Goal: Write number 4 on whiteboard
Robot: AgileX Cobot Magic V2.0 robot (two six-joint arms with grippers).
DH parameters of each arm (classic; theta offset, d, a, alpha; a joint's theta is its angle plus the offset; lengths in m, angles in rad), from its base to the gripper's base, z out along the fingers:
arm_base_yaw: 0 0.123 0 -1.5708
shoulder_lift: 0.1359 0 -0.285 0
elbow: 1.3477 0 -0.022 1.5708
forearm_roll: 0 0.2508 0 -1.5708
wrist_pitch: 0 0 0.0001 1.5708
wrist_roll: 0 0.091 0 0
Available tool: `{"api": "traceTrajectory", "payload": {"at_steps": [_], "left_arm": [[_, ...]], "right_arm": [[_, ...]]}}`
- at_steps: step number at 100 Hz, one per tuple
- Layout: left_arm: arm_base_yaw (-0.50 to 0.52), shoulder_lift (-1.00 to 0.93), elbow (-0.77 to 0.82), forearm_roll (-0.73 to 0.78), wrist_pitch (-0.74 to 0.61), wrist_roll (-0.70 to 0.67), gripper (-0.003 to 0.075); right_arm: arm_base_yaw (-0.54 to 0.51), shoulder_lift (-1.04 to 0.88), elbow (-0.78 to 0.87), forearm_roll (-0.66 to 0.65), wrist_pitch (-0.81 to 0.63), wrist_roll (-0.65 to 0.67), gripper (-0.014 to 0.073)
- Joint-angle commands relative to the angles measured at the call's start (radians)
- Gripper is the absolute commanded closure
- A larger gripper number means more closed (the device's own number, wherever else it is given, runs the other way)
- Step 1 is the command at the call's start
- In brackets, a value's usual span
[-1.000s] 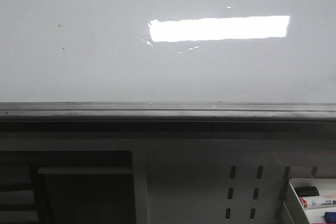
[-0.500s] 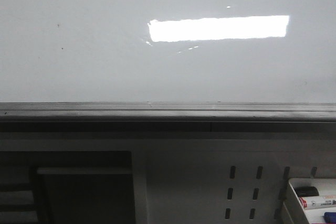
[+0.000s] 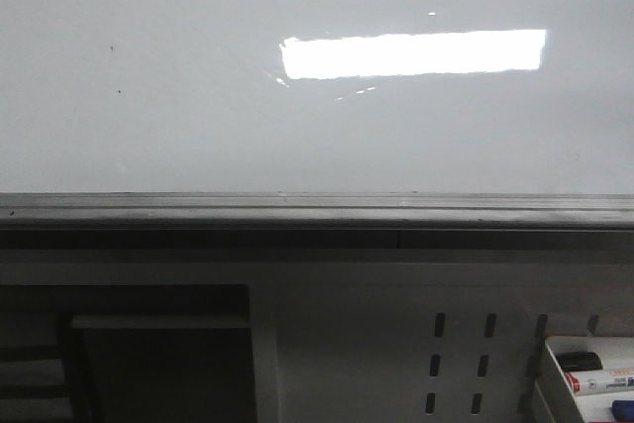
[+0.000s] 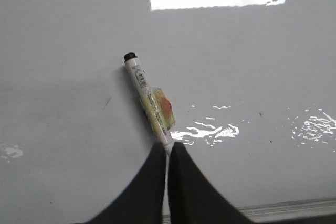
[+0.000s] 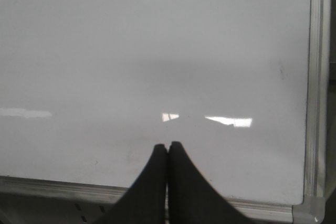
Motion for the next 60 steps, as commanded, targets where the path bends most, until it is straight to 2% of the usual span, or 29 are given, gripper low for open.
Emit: {"api": "traceTrajectory", "payload": {"at_steps": [1, 53, 60], "left_arm": [[-0.007, 0.030, -0.033, -0.010, -0.066, -0.003, 0.0741], [-0.006, 0.043, -0.033, -0.012, -0.066, -0.003, 0.0740], [-0.006, 0.043, -0.033, -0.012, -0.073, -0.003, 0.0735]], "right_arm": [[-0.005, 0.026, -0.036, 0.002, -0.065, -0.001, 0.0666], [-0.005, 0.028, -0.036, 0.006, -0.048, -0.001, 0.0665], [-0.005, 0.028, -0.036, 0.006, -0.046, -0.001, 0.0643]]}}
